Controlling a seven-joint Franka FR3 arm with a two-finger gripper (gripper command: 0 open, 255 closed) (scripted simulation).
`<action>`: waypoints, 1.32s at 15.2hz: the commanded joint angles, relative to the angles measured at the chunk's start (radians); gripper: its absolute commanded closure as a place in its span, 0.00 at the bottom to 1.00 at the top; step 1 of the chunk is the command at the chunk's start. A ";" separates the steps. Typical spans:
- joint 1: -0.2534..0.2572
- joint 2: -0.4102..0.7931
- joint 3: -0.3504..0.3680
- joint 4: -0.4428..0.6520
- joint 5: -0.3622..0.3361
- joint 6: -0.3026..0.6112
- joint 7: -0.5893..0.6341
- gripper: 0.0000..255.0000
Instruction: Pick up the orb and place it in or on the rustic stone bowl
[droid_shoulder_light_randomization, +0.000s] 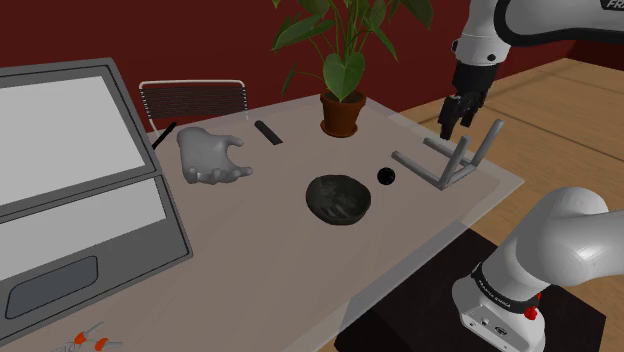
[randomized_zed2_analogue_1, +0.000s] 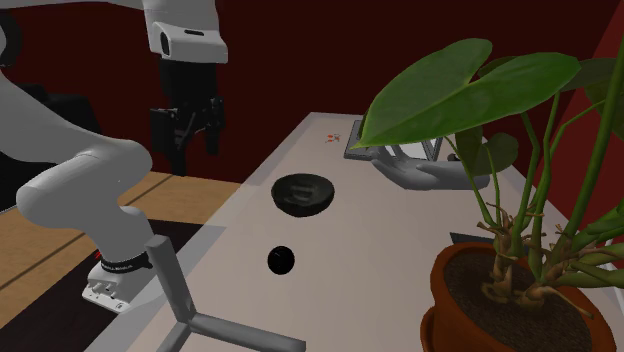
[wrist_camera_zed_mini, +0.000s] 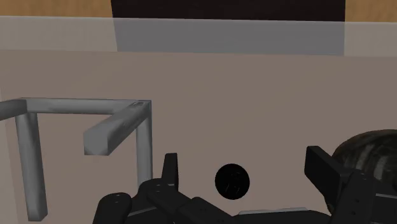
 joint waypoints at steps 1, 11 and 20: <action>0.000 0.000 0.000 0.000 0.000 0.000 0.000 0.00; 0.016 0.240 0.027 -0.133 -0.021 0.362 0.057 0.00; 0.016 0.506 0.045 -0.144 -0.058 0.630 0.111 0.00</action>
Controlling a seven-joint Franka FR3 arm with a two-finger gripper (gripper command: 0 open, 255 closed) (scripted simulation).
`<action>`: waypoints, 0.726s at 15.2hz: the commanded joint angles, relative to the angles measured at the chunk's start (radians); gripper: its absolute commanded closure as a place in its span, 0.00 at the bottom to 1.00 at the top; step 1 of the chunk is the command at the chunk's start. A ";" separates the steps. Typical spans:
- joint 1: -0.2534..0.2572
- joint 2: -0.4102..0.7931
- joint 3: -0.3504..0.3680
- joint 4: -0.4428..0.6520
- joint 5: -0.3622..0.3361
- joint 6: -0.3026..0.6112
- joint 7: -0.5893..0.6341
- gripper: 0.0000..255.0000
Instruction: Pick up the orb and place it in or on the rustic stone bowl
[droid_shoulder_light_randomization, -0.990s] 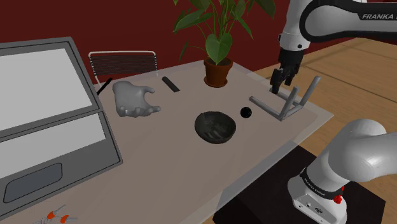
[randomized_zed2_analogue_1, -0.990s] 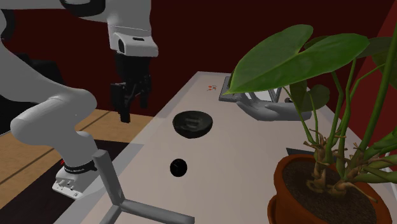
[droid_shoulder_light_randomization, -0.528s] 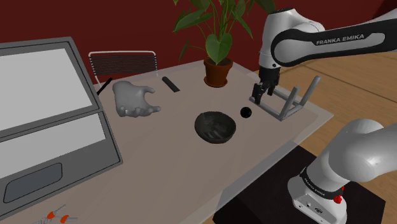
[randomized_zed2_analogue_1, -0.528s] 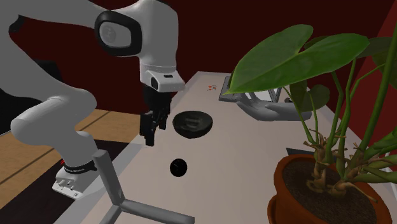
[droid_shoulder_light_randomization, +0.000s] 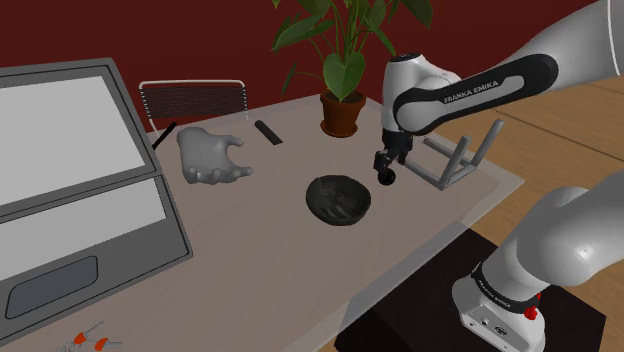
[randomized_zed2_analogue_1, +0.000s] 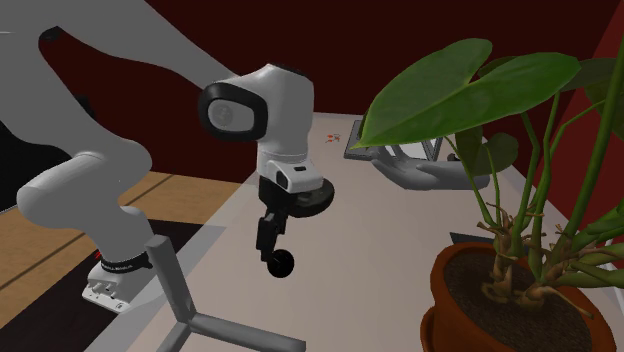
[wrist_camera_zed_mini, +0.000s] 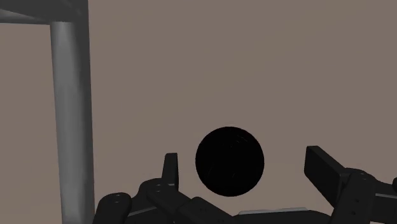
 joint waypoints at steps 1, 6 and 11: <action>-0.002 0.027 -0.001 -0.010 -0.005 0.038 0.005 0.00; -0.010 0.069 -0.007 -0.054 -0.019 0.124 0.011 0.00; -0.010 0.069 -0.007 -0.054 -0.019 0.124 0.011 0.00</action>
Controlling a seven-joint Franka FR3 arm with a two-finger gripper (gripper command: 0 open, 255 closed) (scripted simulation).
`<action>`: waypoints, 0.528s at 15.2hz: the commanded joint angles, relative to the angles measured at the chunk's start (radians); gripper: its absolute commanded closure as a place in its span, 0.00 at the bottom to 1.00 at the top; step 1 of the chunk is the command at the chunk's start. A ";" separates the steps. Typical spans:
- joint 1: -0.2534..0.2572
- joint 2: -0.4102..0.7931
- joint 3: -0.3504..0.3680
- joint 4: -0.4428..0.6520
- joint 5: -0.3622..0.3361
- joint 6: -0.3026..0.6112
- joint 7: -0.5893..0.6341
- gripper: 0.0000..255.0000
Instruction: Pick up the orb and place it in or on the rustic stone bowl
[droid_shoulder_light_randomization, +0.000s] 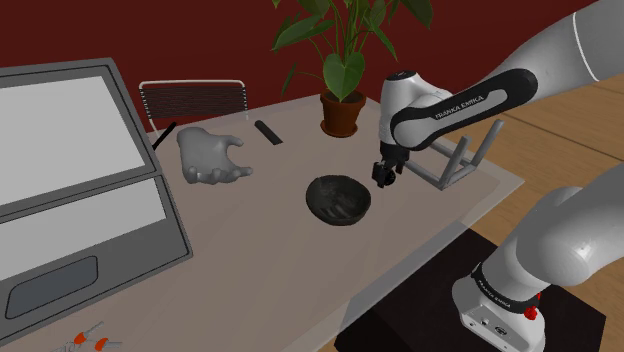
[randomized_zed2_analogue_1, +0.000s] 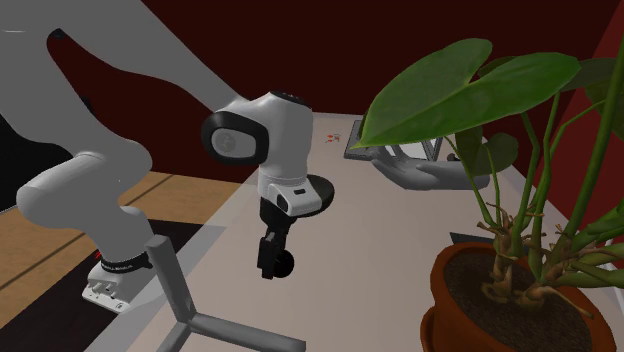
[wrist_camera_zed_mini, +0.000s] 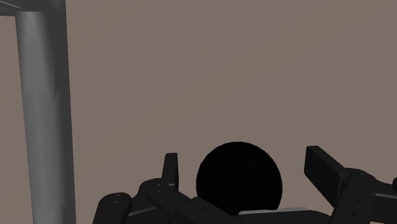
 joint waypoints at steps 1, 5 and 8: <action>0.000 0.000 0.000 0.000 0.000 0.001 0.000 0.00; 0.000 0.000 0.000 0.000 0.000 0.000 0.000 1.00; 0.000 0.000 0.000 0.000 0.000 0.000 0.000 1.00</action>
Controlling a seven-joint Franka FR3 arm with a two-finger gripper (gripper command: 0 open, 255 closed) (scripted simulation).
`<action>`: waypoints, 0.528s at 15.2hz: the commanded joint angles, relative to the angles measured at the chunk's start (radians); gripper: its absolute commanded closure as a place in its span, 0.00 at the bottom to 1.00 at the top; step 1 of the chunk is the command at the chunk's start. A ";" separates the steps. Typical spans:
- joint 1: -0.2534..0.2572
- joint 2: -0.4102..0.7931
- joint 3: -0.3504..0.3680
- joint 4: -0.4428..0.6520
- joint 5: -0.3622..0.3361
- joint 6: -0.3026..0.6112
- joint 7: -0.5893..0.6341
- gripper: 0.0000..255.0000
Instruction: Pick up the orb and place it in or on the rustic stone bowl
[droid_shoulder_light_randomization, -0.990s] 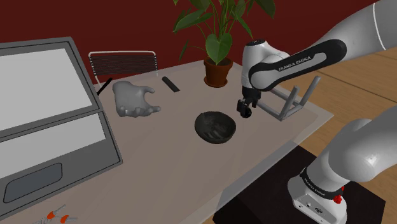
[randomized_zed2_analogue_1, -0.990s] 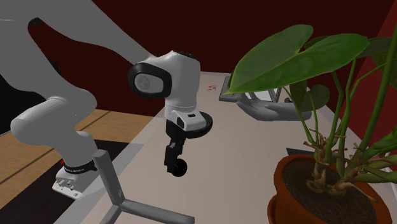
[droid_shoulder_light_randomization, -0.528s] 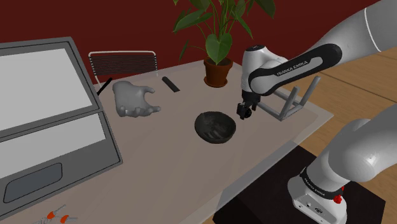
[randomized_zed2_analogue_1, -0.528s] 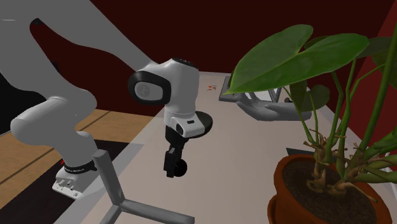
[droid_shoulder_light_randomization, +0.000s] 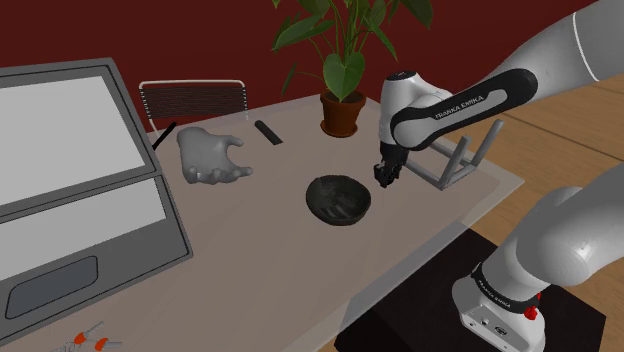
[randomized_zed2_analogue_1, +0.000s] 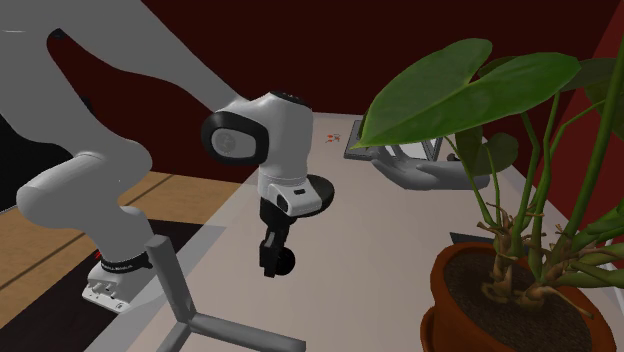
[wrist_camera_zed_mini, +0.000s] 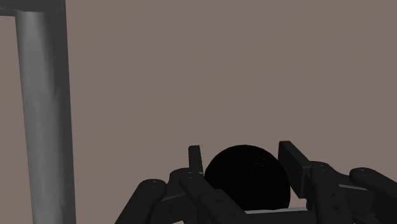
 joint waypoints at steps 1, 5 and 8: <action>0.000 0.000 0.000 0.000 0.000 0.000 0.000 1.00; 0.000 0.000 0.000 0.000 0.000 0.000 0.000 1.00; 0.002 -0.030 0.000 0.018 0.006 -0.047 -0.008 1.00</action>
